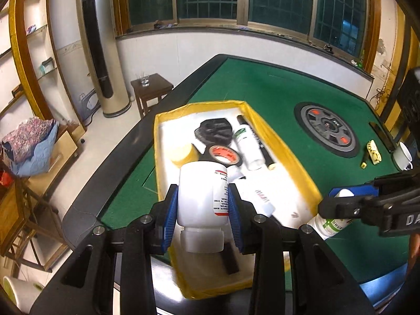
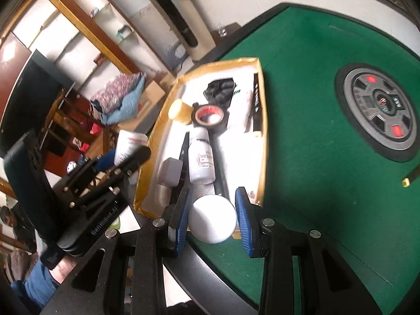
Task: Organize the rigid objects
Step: 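Carry both pill bottles over the white box and lower them in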
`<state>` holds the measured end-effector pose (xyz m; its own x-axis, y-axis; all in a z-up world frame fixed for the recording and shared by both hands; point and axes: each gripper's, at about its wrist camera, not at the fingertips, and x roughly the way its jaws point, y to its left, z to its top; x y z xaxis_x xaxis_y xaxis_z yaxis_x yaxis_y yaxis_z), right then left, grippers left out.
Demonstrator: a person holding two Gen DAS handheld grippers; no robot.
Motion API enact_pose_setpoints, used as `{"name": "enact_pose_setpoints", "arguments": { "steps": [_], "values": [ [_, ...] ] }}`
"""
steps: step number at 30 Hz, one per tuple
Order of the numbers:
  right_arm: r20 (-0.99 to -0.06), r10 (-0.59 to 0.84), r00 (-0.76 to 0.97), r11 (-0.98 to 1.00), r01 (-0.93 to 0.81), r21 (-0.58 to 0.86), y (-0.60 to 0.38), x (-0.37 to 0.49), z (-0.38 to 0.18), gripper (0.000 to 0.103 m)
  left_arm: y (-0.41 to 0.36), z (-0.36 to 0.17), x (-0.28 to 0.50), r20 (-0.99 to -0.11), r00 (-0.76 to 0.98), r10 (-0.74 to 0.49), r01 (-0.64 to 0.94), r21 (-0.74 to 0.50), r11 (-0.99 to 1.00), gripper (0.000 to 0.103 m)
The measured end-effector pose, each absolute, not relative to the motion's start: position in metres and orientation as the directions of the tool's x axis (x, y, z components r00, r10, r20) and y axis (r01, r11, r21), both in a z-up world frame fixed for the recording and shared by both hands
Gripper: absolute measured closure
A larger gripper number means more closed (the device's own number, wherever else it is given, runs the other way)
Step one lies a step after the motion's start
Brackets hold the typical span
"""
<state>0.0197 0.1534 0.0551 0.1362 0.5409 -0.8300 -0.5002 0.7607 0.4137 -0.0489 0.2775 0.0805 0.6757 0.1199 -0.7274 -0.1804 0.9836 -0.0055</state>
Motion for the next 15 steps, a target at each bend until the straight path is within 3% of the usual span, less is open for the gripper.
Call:
{"name": "enact_pose_setpoints", "arguments": {
  "steps": [15],
  "values": [
    [-0.886, 0.444, 0.136, 0.829, -0.438, 0.348, 0.183, 0.055, 0.026, 0.072, 0.304, 0.049, -0.031, -0.775, 0.625, 0.092, -0.164, -0.016, 0.986, 0.069]
  ]
}}
